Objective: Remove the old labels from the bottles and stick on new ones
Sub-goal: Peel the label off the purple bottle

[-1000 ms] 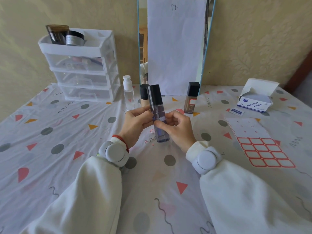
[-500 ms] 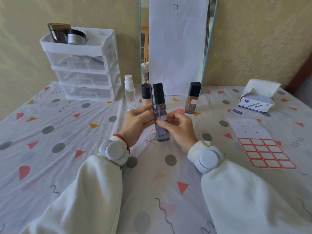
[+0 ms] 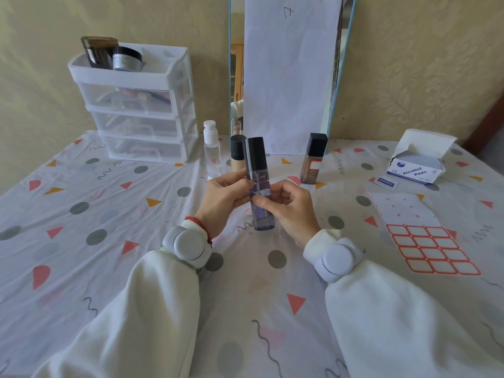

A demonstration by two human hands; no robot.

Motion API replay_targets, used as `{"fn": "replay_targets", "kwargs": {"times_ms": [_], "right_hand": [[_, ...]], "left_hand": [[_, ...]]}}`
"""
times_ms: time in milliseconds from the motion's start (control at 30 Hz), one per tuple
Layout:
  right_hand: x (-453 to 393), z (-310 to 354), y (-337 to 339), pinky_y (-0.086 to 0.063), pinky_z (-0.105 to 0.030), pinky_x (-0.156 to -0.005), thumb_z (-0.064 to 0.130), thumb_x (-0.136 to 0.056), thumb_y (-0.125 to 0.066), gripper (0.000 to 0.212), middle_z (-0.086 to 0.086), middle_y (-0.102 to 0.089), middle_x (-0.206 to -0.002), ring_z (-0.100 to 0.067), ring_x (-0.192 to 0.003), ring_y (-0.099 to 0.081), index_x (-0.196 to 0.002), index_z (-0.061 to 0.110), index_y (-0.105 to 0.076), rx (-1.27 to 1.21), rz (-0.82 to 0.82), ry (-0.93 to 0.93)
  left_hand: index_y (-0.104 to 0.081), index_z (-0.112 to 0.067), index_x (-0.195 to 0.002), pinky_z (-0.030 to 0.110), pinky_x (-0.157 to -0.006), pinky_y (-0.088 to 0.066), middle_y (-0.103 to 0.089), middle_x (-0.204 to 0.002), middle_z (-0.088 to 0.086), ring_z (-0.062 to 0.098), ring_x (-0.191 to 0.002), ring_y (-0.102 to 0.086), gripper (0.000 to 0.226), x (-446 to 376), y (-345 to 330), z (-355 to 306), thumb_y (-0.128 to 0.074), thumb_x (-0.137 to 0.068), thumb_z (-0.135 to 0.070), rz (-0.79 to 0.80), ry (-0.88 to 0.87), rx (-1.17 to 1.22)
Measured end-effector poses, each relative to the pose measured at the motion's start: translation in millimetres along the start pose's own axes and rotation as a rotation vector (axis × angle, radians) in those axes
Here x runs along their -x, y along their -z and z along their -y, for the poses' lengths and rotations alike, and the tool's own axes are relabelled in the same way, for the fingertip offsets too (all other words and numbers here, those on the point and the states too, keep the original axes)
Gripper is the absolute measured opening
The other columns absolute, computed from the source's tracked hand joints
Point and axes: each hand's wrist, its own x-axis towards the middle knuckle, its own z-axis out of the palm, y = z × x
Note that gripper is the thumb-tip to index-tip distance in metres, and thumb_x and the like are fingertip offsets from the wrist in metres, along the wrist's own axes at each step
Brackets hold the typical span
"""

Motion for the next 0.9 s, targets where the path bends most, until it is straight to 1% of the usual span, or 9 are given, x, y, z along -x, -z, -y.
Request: {"fn": "replay_targets", "kwargs": {"times_ms": [67, 267, 400, 533, 600, 700, 767, 833, 900], "right_hand": [[-0.3, 0.5, 0.8, -0.052, -0.011, -0.064, 0.032, -0.075, -0.079, 0.017, 0.021, -0.068, -0.073, 0.001, -0.076, -0.065, -0.078, 0.032, -0.062, -0.012, -0.001, 0.001], [0.5, 0.8, 1.2, -0.054, -0.013, -0.066, 0.031, -0.074, -0.080, 0.018, 0.020, -0.068, -0.072, -0.001, -0.074, -0.066, -0.077, 0.031, -0.062, -0.007, 0.006, 0.008], [0.7, 0.8, 1.5, -0.055, -0.015, -0.067, 0.033, -0.076, -0.078, 0.015, 0.016, -0.069, -0.074, -0.003, -0.076, -0.066, -0.078, 0.031, -0.063, -0.035, 0.013, -0.012], [0.6, 4.7, 2.1, -0.055, -0.018, -0.064, 0.029, -0.083, -0.072, 0.005, 0.009, -0.072, -0.076, -0.008, -0.076, -0.069, -0.079, 0.030, -0.070, -0.198, 0.063, -0.083], [0.3, 6.2, 1.8, -0.054, -0.017, -0.062, 0.025, -0.088, -0.066, 0.014, 0.006, -0.073, -0.076, -0.008, -0.074, -0.069, -0.077, 0.030, -0.074, -0.234, 0.066, -0.104], [0.3, 7.0, 0.6, -0.051, -0.013, -0.060, 0.026, -0.092, -0.060, 0.021, 0.009, -0.072, -0.073, -0.002, -0.072, -0.067, -0.076, 0.030, -0.073, -0.188, 0.057, -0.132], [0.6, 5.8, 0.4, -0.050, -0.011, -0.059, 0.026, -0.093, -0.059, 0.021, 0.009, -0.071, -0.071, -0.001, -0.072, -0.066, -0.078, 0.028, -0.073, -0.154, 0.055, -0.131], [0.7, 3.7, 0.3, -0.052, -0.013, -0.061, 0.026, -0.092, -0.060, 0.019, -0.001, -0.070, -0.074, -0.008, -0.074, -0.065, -0.081, 0.018, -0.074, -0.119, 0.061, -0.114], [1.7, 3.5, 0.1, -0.054, -0.015, -0.064, 0.024, -0.091, -0.061, 0.018, -0.007, -0.070, -0.077, -0.013, -0.074, -0.065, -0.084, 0.014, -0.074, -0.101, 0.075, -0.096]], "left_hand": [[-0.063, -0.001, -0.121, 0.036, -0.090, -0.055, -0.067, -0.113, 0.023, 0.033, -0.104, -0.066, 0.034, 0.7, -0.1, -0.6, -0.048, -0.091, 0.004, 0.020, -0.006, -0.003], [-0.064, -0.003, -0.120, 0.038, -0.092, -0.054, -0.067, -0.113, 0.022, 0.034, -0.105, -0.065, 0.034, 1.3, -1.6, -1.0, -0.048, -0.091, 0.004, -0.009, -0.005, -0.035], [-0.063, -0.002, -0.120, 0.033, -0.086, -0.056, -0.068, -0.111, 0.021, 0.032, -0.101, -0.067, 0.034, 0.3, 0.4, 0.1, -0.047, -0.092, 0.004, -0.013, -0.021, 0.003], [-0.065, -0.006, -0.118, 0.027, -0.077, -0.057, -0.074, -0.099, 0.011, 0.022, -0.090, -0.071, 0.028, -0.7, 1.7, 0.9, -0.051, -0.094, 0.000, -0.067, -0.028, 0.086], [-0.064, -0.003, -0.118, 0.029, -0.082, -0.056, -0.073, -0.103, 0.014, 0.025, -0.096, -0.070, 0.029, -1.3, 0.4, 1.4, -0.054, -0.092, 0.001, -0.077, -0.037, 0.108], [-0.065, 0.002, -0.117, 0.033, -0.091, -0.054, -0.070, -0.110, 0.019, 0.029, -0.103, -0.067, 0.030, -1.3, -3.0, 0.7, -0.056, -0.088, 0.005, -0.099, -0.051, 0.097], [-0.065, 0.004, -0.113, 0.033, -0.088, -0.054, -0.069, -0.110, 0.020, 0.028, -0.099, -0.067, 0.028, -1.7, -4.7, 0.4, -0.058, -0.086, 0.006, -0.118, -0.049, 0.097], [-0.063, 0.007, -0.108, 0.034, -0.085, -0.055, -0.068, -0.108, 0.022, 0.028, -0.094, -0.067, 0.022, -2.3, -4.2, -0.3, -0.057, -0.086, 0.007, -0.135, -0.042, 0.103], [-0.061, 0.003, -0.102, 0.036, -0.084, -0.055, -0.066, -0.106, 0.024, 0.027, -0.090, -0.066, 0.017, -3.5, -3.2, -0.5, -0.056, -0.087, 0.008, -0.128, -0.037, 0.113]]}}
